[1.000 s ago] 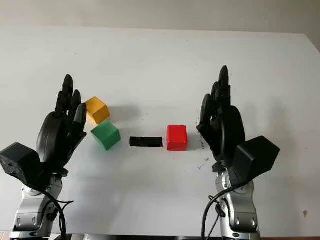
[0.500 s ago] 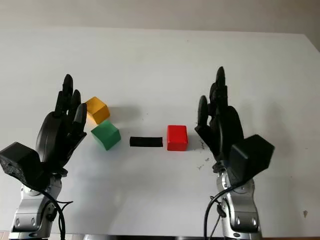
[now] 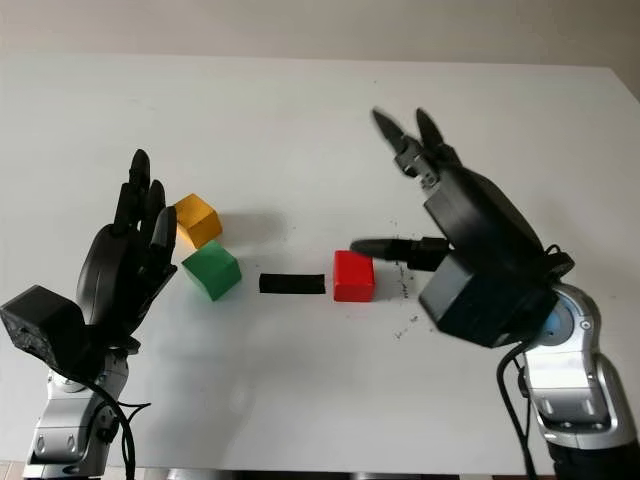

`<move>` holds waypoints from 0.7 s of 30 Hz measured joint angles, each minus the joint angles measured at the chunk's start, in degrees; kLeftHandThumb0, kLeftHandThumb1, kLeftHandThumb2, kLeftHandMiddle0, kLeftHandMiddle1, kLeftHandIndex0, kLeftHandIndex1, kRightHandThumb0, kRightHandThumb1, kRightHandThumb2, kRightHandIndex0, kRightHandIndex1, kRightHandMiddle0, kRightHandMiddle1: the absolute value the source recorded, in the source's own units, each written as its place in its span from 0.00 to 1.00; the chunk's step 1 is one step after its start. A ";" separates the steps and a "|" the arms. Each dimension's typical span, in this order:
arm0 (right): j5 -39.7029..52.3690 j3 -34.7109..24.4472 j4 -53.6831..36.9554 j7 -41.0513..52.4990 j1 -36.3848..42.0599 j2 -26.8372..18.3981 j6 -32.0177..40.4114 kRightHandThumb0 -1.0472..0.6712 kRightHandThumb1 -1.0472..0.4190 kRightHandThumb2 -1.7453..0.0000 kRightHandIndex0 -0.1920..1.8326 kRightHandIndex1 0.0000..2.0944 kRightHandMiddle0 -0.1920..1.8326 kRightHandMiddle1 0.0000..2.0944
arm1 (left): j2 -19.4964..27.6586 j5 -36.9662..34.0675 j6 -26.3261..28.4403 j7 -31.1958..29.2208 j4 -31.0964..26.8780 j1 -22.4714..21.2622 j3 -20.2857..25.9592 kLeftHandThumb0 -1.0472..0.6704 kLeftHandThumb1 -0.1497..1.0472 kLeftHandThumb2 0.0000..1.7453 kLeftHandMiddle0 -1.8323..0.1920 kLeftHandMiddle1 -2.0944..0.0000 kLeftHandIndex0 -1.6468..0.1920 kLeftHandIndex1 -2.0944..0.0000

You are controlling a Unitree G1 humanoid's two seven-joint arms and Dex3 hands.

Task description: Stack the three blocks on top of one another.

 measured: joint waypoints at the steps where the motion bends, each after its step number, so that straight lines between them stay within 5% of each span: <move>1: -0.58 0.46 -0.01 0.22 0.23 -0.05 -0.16 0.23 0.13 0.97 0.04 0.03 0.17 0.04 | 0.00 -0.02 -0.14 -0.01 0.04 0.00 0.00 0.19 1.00 0.30 1.00 1.00 1.00 1.00; 21: -14.28 9.45 5.36 -1.23 2.19 -0.08 -2.82 0.24 0.12 0.97 0.03 0.03 0.20 0.04 | -0.03 -0.20 -0.12 0.04 -0.30 0.10 0.01 0.20 1.00 0.30 1.00 1.00 1.00 1.00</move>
